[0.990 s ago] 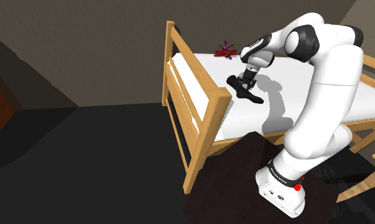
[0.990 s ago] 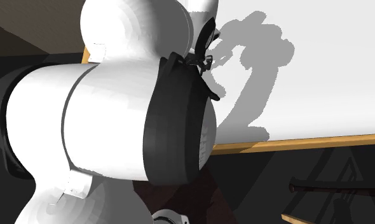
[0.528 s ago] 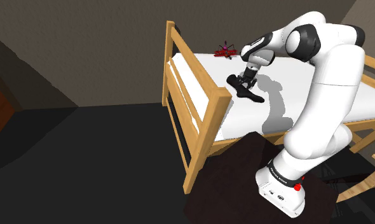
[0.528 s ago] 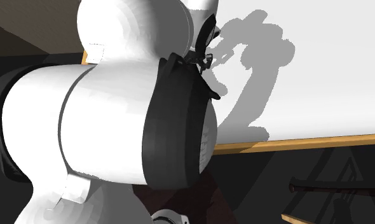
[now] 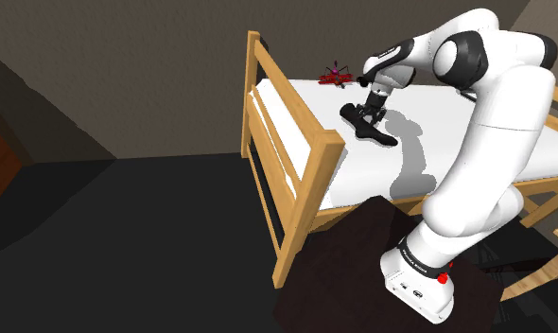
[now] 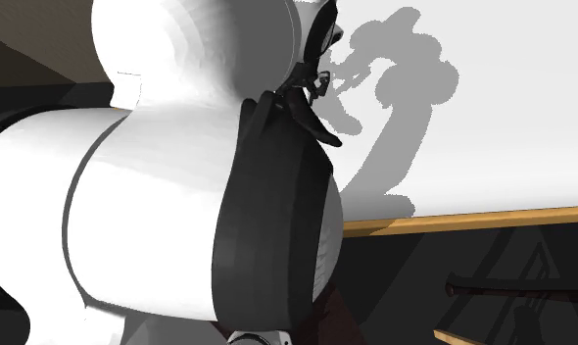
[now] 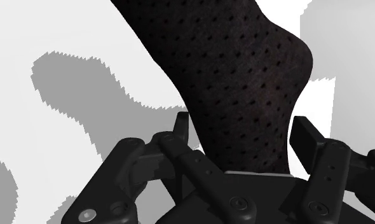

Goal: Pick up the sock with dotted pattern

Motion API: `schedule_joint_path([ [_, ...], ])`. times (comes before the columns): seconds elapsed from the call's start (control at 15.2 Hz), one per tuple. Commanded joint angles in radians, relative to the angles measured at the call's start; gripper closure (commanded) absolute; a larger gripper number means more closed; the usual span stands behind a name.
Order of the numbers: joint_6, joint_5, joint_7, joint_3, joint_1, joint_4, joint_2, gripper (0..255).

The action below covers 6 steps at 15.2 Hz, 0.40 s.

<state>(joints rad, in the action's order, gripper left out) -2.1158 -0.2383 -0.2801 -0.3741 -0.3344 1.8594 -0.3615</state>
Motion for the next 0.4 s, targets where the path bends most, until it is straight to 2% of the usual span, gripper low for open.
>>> schedule_joint_path([
  [0.0, 0.024, 0.008, 0.006, -0.003, 0.002, -0.012, 0.014, 255],
  [0.33, 0.059, 0.019, 0.015, -0.008, 0.004, -0.029, 0.034, 255],
])
